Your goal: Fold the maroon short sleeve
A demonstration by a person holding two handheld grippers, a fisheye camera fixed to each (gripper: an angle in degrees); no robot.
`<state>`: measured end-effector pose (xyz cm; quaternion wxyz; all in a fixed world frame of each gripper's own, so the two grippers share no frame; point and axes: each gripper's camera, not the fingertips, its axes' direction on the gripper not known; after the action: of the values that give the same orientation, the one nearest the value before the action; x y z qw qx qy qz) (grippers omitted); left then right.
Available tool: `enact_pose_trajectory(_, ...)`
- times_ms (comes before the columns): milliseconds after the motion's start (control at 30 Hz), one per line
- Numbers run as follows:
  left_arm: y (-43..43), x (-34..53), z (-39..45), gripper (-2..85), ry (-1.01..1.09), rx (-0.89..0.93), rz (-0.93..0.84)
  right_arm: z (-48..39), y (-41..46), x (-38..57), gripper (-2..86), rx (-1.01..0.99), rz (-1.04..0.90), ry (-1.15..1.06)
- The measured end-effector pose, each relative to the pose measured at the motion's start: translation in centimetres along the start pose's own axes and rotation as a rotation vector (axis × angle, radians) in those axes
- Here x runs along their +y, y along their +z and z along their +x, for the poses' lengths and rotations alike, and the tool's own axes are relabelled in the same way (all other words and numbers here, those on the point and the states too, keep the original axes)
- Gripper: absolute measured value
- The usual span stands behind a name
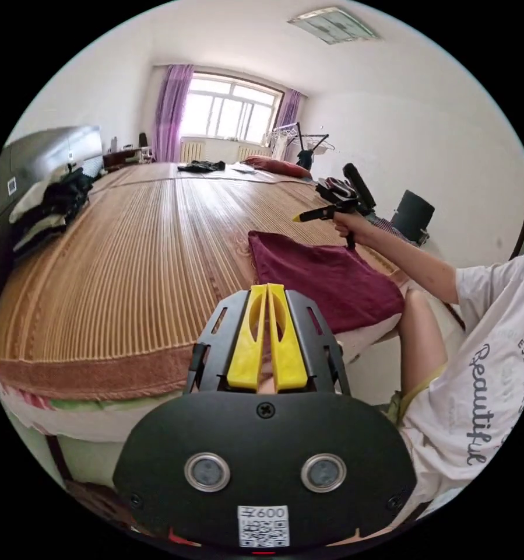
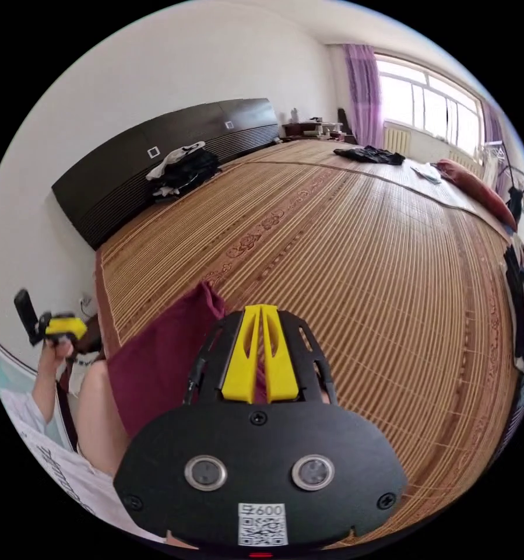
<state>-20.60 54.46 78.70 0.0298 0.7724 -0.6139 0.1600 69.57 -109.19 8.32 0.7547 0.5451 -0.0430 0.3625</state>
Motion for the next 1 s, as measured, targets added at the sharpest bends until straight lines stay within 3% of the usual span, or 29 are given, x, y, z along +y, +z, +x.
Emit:
enact_pose_trajectory(67,0.8,-4.4,2.6,0.7,0.030,-0.052,0.029,0.2,-2.0,2.3,-0.9,-0.062,-0.060,-0.066)
enact_pose_trajectory(167,7.2,-12.1,6.6,0.8,0.083,0.021,-0.012,1.5,-2.4,4.9,-0.9,-0.126,-0.133,-0.047)
enact_pose_trajectory(267,18.6,-17.2,11.0,0.7,0.216,-0.004,-0.168,4.4,-2.1,7.7,-0.9,-0.016,-0.196,0.012)
enact_pose_trajectory(333,27.2,-17.6,13.2,0.6,0.312,-0.212,-0.469,6.7,-4.4,9.3,-0.9,-0.026,-0.132,0.084)
enact_pose_trajectory(500,28.9,-17.0,17.8,0.2,0.291,-0.244,-0.323,13.1,-10.4,14.4,-0.9,0.020,-0.052,0.162)
enact_pose_trajectory(600,29.9,-17.2,20.9,0.1,0.315,-0.272,-0.317,17.4,-14.7,17.5,-0.8,0.006,0.075,0.358)
enact_pose_trajectory(667,30.4,-17.3,22.7,0.1,0.325,-0.287,-0.307,18.0,-18.2,20.1,-0.9,0.168,0.195,0.459)
enact_pose_trajectory(767,31.3,-17.5,25.2,0.1,0.323,-0.286,-0.297,18.0,-20.3,22.1,-0.9,-0.034,0.335,0.442)
enact_pose_trajectory(833,31.9,-17.8,27.0,0.2,0.315,-0.275,-0.290,17.8,-19.2,22.1,-0.9,-0.163,0.279,0.400)
enact_pose_trajectory(900,32.4,-17.9,28.9,0.4,0.328,-0.290,-0.286,17.2,-15.7,21.5,-0.9,-0.122,0.039,0.395)
enact_pose_trajectory(933,32.4,-17.9,29.9,0.4,0.354,-0.310,-0.283,16.7,-15.8,21.4,-0.9,-0.090,0.053,0.364)
enact_pose_trajectory(967,32.2,-17.4,33.2,0.6,0.460,-0.451,-0.281,16.8,-16.2,21.3,-0.9,-0.071,0.043,0.367)
enact_pose_trajectory(1000,31.1,-16.1,37.5,0.8,0.540,-0.703,-0.169,16.9,-16.3,21.3,-0.9,-0.067,0.036,0.364)
